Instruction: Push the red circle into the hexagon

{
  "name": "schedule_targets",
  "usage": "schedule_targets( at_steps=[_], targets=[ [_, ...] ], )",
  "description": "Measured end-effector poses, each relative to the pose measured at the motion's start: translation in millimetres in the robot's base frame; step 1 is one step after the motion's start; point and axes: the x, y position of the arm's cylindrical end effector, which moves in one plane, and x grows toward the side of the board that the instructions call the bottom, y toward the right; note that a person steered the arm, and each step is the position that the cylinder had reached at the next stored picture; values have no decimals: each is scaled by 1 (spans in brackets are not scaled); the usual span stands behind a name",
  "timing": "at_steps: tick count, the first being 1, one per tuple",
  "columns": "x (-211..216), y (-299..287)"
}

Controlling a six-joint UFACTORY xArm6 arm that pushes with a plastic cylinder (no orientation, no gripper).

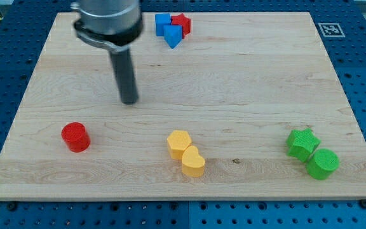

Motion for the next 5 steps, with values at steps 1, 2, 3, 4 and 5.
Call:
schedule_targets(
  at_steps=[1,2,3,4,5],
  targets=[
    [12,-56],
    [36,-107],
    [74,-109],
    [90,-94],
    [91,-61]
  ],
)
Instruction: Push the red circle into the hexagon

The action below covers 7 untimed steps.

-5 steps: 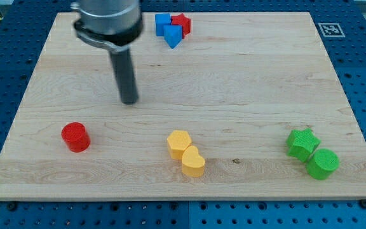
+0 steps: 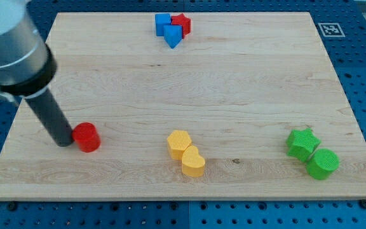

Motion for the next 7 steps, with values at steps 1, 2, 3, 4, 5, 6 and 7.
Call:
schedule_targets(
  at_steps=[1,2,3,4,5,6,7],
  targets=[
    [6,38],
    [2,46],
    [-8,46],
    [-8,46],
    [-8,58],
    [3,86],
    [22,107]
  ],
)
